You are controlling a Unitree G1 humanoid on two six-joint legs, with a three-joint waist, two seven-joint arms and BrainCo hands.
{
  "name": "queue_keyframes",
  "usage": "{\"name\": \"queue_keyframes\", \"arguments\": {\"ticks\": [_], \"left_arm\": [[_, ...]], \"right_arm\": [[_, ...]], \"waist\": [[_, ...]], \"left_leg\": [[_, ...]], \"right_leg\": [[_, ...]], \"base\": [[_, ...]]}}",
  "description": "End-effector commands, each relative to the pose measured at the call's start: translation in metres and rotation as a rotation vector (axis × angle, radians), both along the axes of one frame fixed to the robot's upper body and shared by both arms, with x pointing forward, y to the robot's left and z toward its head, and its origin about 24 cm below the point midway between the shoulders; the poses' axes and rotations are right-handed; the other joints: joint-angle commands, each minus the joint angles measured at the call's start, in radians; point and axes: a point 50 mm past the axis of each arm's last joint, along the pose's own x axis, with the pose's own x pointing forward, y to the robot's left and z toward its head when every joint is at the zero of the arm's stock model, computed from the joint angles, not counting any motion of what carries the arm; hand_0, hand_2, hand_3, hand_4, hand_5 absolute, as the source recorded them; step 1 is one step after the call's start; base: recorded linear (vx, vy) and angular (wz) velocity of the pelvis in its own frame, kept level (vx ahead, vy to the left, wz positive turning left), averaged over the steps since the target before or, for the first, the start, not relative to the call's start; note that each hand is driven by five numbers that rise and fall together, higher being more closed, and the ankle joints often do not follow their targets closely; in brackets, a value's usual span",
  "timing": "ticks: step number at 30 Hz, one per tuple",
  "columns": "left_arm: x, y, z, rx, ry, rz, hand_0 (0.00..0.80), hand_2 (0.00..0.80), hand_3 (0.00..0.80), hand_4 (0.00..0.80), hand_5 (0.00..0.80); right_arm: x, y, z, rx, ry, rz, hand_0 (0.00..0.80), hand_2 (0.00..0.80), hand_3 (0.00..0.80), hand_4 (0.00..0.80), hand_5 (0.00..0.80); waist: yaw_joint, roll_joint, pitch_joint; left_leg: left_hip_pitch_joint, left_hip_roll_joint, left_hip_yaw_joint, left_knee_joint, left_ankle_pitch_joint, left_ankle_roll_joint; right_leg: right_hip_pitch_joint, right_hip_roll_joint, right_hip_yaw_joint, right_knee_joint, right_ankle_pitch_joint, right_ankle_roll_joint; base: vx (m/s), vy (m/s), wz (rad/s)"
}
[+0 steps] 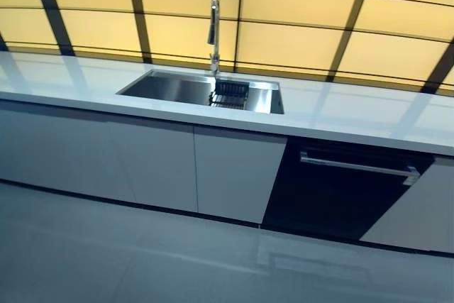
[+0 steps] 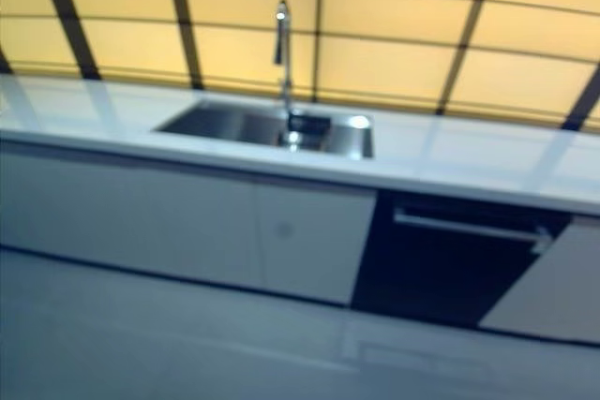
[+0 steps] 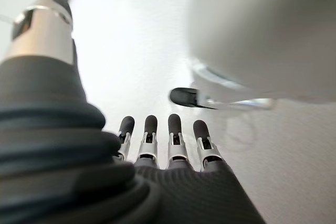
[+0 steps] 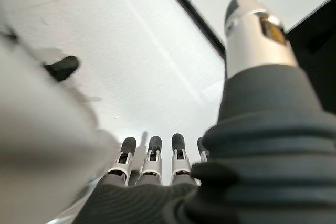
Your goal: Take plates into dishwasher
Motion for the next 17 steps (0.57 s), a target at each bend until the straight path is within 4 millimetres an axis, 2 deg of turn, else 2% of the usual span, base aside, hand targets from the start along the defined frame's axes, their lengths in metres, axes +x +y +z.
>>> {"name": "queue_keyframes", "arguments": {"ticks": [1,4,11,17], "left_arm": [[0.0040,-0.0130,-0.0028,-0.037,0.064,-0.104,0.000,0.000,0.000,0.000,0.000],[0.0045,-0.0105,-0.0023,-0.007,0.076,-0.177,0.000,0.000,0.000,0.000,0.000],[0.0067,-0.0097,-0.0018,-0.006,0.061,-0.114,0.000,0.000,0.000,0.000,0.000],[0.0045,-0.0143,-0.0031,-0.024,0.040,-0.059,0.000,0.000,0.000,0.000,0.000]], "right_arm": [[0.0220,-0.0021,0.0033,-0.013,-0.040,0.040,0.000,0.000,0.000,0.000,0.000],[0.0128,-0.0015,0.0013,-0.026,0.010,0.105,0.000,0.000,0.000,0.000,0.000],[0.0149,-0.0023,0.0017,-0.030,0.014,0.126,0.000,0.000,0.000,0.000,0.000],[0.0147,0.0045,0.0004,-0.019,0.025,0.152,0.000,0.000,0.000,0.000,0.000]], "waist": [[0.006,0.033,0.028],[-0.004,0.037,0.030],[-0.005,0.037,0.033],[0.003,0.034,0.028]], "left_leg": [[0.057,0.007,0.031,0.002,-0.066,0.036],[0.058,0.008,0.039,0.002,-0.062,0.036],[0.062,0.009,0.043,0.002,-0.066,0.036],[0.070,0.008,0.041,0.002,-0.071,0.037]], "right_leg": [[-0.037,0.047,-0.006,-0.004,0.080,-0.040],[-0.041,0.049,0.004,-0.004,0.083,-0.038],[-0.038,0.050,0.004,-0.003,0.077,-0.036],[-0.028,0.052,-0.005,-0.004,0.073,-0.037]], "base": [[-0.009,0.050,-0.07],[-0.010,0.036,-0.08],[-0.005,0.007,-0.04],[0.000,0.000,0.00]]}}
